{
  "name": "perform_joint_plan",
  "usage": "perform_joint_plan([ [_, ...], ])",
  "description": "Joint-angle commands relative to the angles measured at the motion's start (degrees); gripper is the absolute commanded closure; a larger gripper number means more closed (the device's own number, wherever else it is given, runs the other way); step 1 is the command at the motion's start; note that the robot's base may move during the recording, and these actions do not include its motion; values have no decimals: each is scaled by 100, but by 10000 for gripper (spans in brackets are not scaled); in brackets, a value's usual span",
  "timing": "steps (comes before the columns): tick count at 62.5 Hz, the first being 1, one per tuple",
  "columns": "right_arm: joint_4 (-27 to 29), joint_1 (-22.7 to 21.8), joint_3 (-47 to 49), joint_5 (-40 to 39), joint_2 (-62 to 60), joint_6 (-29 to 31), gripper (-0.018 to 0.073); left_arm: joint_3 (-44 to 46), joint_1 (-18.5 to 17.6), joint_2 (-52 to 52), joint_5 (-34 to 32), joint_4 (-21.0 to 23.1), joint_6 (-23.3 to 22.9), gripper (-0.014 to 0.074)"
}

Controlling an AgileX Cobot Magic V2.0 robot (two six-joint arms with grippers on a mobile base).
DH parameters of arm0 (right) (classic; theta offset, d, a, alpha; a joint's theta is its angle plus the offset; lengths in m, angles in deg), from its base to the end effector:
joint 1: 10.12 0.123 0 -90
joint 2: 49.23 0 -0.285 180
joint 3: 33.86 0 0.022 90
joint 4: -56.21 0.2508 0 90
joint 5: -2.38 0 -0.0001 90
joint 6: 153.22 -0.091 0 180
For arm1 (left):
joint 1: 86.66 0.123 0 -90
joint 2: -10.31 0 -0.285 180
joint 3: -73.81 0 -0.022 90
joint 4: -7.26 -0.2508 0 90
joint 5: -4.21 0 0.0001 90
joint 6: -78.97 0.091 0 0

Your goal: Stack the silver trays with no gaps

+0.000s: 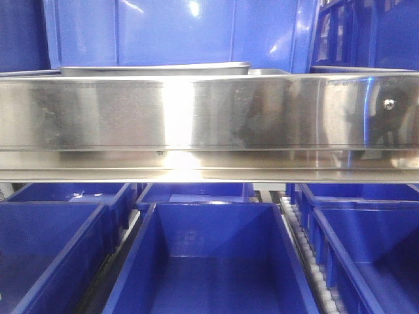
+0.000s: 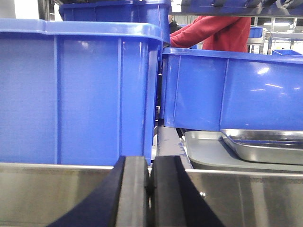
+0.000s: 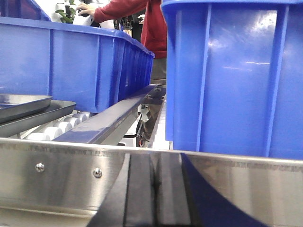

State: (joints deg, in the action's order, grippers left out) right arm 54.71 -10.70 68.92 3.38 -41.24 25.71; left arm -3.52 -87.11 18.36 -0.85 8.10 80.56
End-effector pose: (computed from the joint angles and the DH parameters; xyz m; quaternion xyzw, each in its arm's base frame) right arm 0.0567 -0.0006 0.2114 0.0011 0.6833 -0.0066 0.7301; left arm 0.0557 -0.0003 0.2202 0.0063 0.6449 0.0024 0.7642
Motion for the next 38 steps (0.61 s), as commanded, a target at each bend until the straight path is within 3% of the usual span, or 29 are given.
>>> perform_joint_plan([
  [1, 17, 2, 1, -148, -21, 33, 637, 11, 18, -27, -79, -33, -34, 609],
  [38, 18, -9, 1, -148, -21, 33, 637, 11, 18, -27, -79, -33, -34, 609],
])
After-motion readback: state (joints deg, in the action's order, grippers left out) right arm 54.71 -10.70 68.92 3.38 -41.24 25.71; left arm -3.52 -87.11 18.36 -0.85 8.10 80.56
